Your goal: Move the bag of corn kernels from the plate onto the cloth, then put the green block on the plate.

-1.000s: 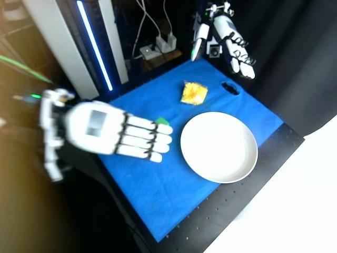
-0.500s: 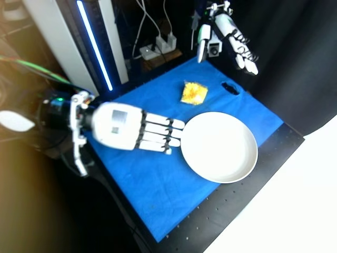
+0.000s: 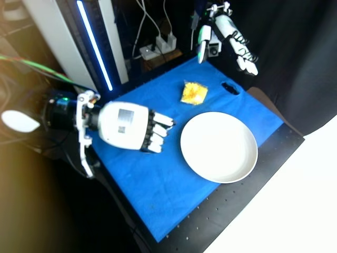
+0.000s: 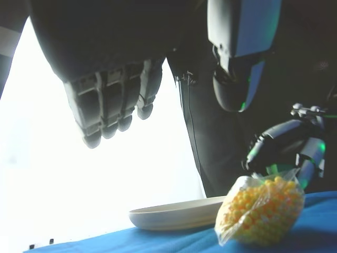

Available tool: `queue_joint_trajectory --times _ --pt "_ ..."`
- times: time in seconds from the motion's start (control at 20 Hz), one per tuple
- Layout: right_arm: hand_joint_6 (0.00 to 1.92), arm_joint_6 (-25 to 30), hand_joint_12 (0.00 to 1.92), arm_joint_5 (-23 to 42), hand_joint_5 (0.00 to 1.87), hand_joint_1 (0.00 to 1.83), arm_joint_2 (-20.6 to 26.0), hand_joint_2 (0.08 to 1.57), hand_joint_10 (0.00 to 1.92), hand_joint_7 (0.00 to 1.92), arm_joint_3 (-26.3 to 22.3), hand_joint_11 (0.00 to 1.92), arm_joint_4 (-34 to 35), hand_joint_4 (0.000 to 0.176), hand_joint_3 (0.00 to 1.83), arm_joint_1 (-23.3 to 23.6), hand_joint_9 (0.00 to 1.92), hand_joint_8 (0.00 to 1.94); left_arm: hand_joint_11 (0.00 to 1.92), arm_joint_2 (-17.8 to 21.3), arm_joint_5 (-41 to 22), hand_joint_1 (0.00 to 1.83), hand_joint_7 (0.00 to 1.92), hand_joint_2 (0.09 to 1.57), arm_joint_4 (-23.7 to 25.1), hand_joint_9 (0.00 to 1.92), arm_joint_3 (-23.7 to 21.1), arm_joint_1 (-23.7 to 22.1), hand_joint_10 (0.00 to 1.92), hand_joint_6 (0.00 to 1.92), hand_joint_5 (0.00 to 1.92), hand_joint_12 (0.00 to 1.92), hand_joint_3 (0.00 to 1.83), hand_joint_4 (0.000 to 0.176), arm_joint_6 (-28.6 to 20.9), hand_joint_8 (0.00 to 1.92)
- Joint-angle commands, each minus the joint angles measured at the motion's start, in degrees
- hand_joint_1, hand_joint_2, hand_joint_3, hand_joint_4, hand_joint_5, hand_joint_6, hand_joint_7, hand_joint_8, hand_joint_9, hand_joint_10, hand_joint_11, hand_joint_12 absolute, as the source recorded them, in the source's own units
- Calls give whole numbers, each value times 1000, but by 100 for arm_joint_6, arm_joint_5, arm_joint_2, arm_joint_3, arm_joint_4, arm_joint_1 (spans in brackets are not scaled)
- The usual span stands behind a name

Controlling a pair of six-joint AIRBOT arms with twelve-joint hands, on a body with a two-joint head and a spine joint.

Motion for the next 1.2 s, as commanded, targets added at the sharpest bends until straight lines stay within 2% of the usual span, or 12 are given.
queue_joint_trajectory --times 0.0,0.2,0.3,0.35,0.45,0.5,0.6,0.65,0.7,0.75,1.05,1.15 --pt "1405 173 1610 663 539 1344 30 1242 1480 754 28 791 10 0 0 140 856 1361 0 -20 -736 424 0 1185 85 0 -10 -12 0 0 0 0 5 102 -21 0" --pt "1452 320 1683 643 549 1173 92 1298 1391 783 58 721 -417 0 1 578 821 1531 0 -23 -734 469 0 1186 70 0 -10 -1 0 9 23 0 2 124 -21 0" --pt "1417 320 1671 416 587 1175 24 1284 1375 797 152 740 -615 0 0 909 843 1492 0 -31 -721 530 0 1192 68 0 -6 -1 0 8 27 0 3 113 -21 0" --pt "1413 321 1673 179 598 1164 -54 1284 1372 784 273 743 -770 0 0 1113 835 1501 0 -40 -722 565 0 1199 67 0 -4 -1 0 11 37 0 4 88 -21 0" --pt "1462 321 1713 -186 595 1281 -304 1284 1569 648 485 651 -986 0 5 1374 710 1506 0 -66 -716 553 0 1206 67 0 1 -1 0 4 24 0 6 94 -21 0" --pt "1462 323 1646 -326 552 1323 -453 1281 1593 660 604 677 -1021 0 0 1425 720 1467 0 -79 -721 530 0 1207 67 0 2 -2 0 0 13 0 5 119 -22 0" --pt "1477 330 1614 -715 541 1324 -773 1281 1585 656 896 674 -1115 0 0 1528 726 1464 0 -105 -722 543 0 1209 67 0 11 -2 0 4 20 0 5 116 -23 0" --pt "1482 330 1536 -910 574 1172 -925 1298 1212 717 1029 621 -1182 0 0 1576 745 1493 0 -116 -722 539 0 1215 67 0 18 -2 0 1 14 0 6 124 -25 0" --pt "1422 330 1529 -1214 615 1153 -1092 1286 1089 744 1144 606 -1304 0 1 1662 787 1491 0 -130 -722 533 0 1219 67 0 21 -2 0 3 19 0 6 122 -26 0" --pt "1367 329 1544 -1701 621 1331 -1313 1246 1496 721 1296 474 -1642 0 2 1811 760 1388 0 -149 -722 460 0 1228 67 0 23 -3 0 1 3 0 8 128 -28 0" --pt "1317 327 1443 -2660 614 1345 -1998 1234 1470 716 1824 822 -2182 0 0 1965 838 1347 0 -218 -705 478 0 1236 70 0 70 -12 0 6 15 0 3 105 -97 0" --pt "1365 327 1551 -2778 686 1334 -2091 1244 1558 671 1875 575 -2191 0 3 1964 745 1343 0 -219 -721 484 0 1236 70 0 68 -12 0 7 20 0 3 99 -109 0"
